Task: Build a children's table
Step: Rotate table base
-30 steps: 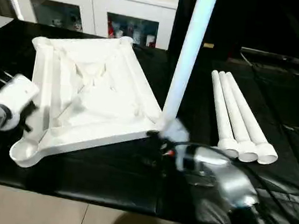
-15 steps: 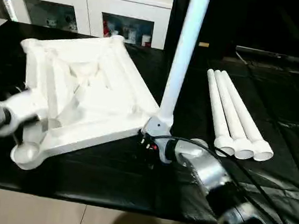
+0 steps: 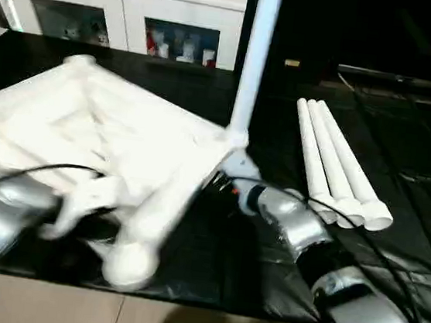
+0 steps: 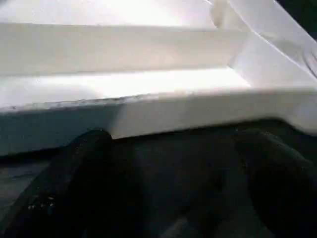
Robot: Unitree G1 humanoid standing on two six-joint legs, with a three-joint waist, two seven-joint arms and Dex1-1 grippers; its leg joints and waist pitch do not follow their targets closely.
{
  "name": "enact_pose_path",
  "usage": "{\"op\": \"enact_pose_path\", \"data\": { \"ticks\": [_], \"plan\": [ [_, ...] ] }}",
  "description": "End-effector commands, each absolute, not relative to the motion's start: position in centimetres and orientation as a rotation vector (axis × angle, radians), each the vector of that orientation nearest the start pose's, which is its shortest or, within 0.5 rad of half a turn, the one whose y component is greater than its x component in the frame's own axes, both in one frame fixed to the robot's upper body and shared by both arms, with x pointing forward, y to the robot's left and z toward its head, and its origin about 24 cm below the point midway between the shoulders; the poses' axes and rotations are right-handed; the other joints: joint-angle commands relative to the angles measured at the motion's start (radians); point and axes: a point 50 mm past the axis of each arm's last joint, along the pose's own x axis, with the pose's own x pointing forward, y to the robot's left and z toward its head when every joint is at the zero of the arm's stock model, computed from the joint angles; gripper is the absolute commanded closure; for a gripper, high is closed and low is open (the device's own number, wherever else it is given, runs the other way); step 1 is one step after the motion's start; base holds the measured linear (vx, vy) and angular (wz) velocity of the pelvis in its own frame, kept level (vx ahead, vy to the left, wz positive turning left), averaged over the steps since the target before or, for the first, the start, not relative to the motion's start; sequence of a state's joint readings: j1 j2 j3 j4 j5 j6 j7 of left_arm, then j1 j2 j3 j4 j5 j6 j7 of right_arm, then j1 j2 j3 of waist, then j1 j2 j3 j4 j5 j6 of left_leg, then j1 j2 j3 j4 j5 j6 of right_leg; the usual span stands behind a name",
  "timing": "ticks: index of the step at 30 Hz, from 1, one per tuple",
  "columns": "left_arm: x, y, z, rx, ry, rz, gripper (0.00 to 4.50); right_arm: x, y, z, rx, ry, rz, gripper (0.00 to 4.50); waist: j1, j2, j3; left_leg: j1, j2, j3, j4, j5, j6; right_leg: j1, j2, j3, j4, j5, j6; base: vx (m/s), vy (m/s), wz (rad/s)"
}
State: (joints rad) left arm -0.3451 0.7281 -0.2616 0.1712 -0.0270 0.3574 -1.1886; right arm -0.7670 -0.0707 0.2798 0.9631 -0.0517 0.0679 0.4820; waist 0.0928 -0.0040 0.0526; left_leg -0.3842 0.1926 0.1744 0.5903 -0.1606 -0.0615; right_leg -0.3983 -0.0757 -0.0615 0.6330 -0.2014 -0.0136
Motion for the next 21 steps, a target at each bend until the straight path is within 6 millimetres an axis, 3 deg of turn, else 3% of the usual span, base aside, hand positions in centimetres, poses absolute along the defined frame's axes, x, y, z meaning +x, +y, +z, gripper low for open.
{"op": "enact_pose_path", "data": {
  "ticks": [1, 4, 6, 7, 9, 12, 17, 19, 20, 21],
  "plan": [
    [28.9, 20.4, 7.2, 0.586, 0.577, -1.094, 4.39, 35.7, -5.8, 4.5, -0.338, 0.324, 0.785, 0.0, -0.002, 0.025, -0.065, 0.029, 0.032, -0.011, -0.078, -0.312, -0.075, 0.039, -0.062, 0.05, -0.067, -0.116, -0.22, 0.0, 0.0, 0.0],
    [31.7, 18.7, 7.3, 0.6, 0.48, -0.94, 4.39, 36.4, -7.3, 4.9, -0.254, 0.344, 0.668, 0.0, -0.002, 0.019, -0.067, 0.031, 0.032, -0.011, -0.075, -0.299, -0.065, 0.041, -0.062, 0.051, -0.069, -0.114, -0.205, 0.0, 0.0, 0.0],
    [32.8, 17.3, 7.7, 0.578, 0.425, -0.911, 4.39, 37.2, -8.8, 5.6, -0.227, 0.306, 0.558, 0.0, -0.001, 0.02, -0.071, 0.022, 0.032, -0.014, -0.074, -0.251, -0.061, 0.047, -0.065, 0.048, -0.065, -0.078, -0.203, 0.0, 0.0, 0.0],
    [32.8, 17.3, 7.7, 0.578, 0.425, -0.911, 4.39, 37.2, -8.8, 5.6, -0.227, 0.306, 0.558, 0.0, -0.001, 0.016, -0.072, 0.023, 0.03, -0.012, -0.071, -0.24, -0.061, 0.048, -0.063, 0.048, -0.065, -0.063, -0.205, 0.0, 0.0, 0.0],
    [33.2, 16.5, 8.0, 0.562, 0.389, -0.913, 4.39, 37.8, -10.0, 6.2, -0.232, 0.312, 0.46, 0.0, 0.003, 0.021, -0.076, 0.022, 0.03, -0.012, -0.067, -0.194, -0.054, 0.049, -0.063, 0.045, -0.058, 0.0, -0.217, 0.0, 0.0, 0.0],
    [33.2, 15.8, 8.8, 0.548, 0.34, -0.937, 4.39, 38.6, -11.8, 7.1, -0.265, 0.338, 0.343, 0.0, -0.001, 0.02, -0.079, 0.019, 0.025, -0.01, -0.062, -0.165, -0.045, 0.054, -0.057, 0.042, -0.055, 0.043, -0.226, 0.0, 0.0, 0.0],
    [32.9, 16.3, 10.4, 0.521, 0.28, -0.932, 4.39, 39.6, -14.4, 8.6, -0.204, 0.358, 0.215, 0.0, -0.003, 0.027, -0.075, 0.02, 0.029, -0.01, -0.062, -0.205, -0.047, 0.052, -0.061, 0.042, -0.059, -0.004, -0.23, 0.0, 0.0, 0.0],
    [32.7, 16.6, 10.8, 0.505, 0.28, -0.938, 4.24, 39.8, -15.0, 8.9, -0.179, 0.37, 0.183, 0.0, -0.004, 0.028, -0.073, 0.023, 0.029, -0.009, -0.062, -0.223, -0.053, 0.05, -0.058, 0.042, -0.059, -0.025, -0.233, 0.0, 0.0, 0.0],
    [32.3, 16.9, 11.1, 0.502, 0.277, -0.947, 4.14, 39.9, -15.4, 9.0, -0.165, 0.382, 0.169, 0.0, -0.004, 0.022, -0.073, 0.023, 0.03, -0.008, -0.063, -0.226, -0.053, 0.049, -0.057, 0.042, -0.06, -0.028, -0.232, 0.0, 0.0, 0.0],
    [31.4, 17.2, 11.9, 0.485, 0.271, -0.984, 4.03, 40.0, -16.2, 9.1, -0.138, 0.417, 0.129, 0.0, -0.004, 0.026, -0.073, 0.023, 0.029, -0.008, -0.062, -0.224, -0.054, 0.049, -0.058, 0.041, -0.057, -0.028, -0.235, 0.0, 0.0, 0.0]
  ]
}}
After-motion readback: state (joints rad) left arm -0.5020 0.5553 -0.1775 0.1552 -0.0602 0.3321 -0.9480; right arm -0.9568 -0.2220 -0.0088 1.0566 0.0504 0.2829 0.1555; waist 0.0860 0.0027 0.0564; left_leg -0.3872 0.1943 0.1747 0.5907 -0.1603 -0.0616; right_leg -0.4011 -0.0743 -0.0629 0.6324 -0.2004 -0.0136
